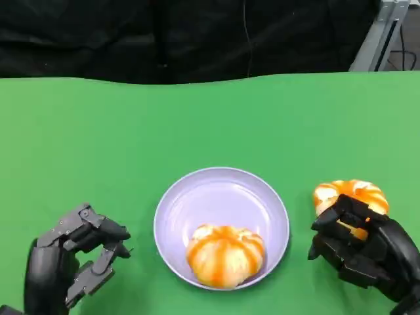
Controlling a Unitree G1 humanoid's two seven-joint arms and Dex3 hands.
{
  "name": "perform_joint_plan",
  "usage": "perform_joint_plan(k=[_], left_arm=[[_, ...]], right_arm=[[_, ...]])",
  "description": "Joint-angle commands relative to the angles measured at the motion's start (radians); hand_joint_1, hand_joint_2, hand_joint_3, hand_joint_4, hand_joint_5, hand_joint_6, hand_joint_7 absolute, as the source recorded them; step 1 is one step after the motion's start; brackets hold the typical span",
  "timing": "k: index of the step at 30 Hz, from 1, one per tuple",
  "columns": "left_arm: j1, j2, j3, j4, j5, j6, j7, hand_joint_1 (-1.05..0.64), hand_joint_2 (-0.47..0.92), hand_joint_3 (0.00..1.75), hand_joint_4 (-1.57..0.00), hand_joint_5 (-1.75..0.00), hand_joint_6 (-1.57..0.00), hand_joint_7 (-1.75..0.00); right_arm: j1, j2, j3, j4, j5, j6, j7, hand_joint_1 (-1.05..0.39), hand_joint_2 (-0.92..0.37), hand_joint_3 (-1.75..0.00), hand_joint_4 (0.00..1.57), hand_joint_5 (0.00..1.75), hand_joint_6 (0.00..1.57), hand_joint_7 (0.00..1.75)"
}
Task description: Grasp the bread from the table and place it into the plate.
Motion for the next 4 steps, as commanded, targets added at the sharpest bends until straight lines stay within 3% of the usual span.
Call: perform_joint_plan(k=[1,4], left_arm=[[0.005,0.011,0.012,-0.021,0.0,0.01,0.016,-0.08,0.92,0.52,-0.77,-1.6,-0.77,-1.37],[0.003,0.016,0.016,-0.018,0.001,0.009,0.016,-0.1,0.91,0.52,-0.77,-1.59,-0.77,-1.35]], right_arm=[[0.0,-0.017,-0.019,-0.001,0.009,0.001,0.002,0.0,-0.85,-0.56,0.49,1.67,0.57,1.23],[-0.004,-0.013,-0.019,0.003,0.006,-0.003,0.0,0.0,-0.85,-0.57,0.5,1.67,0.58,1.23]])
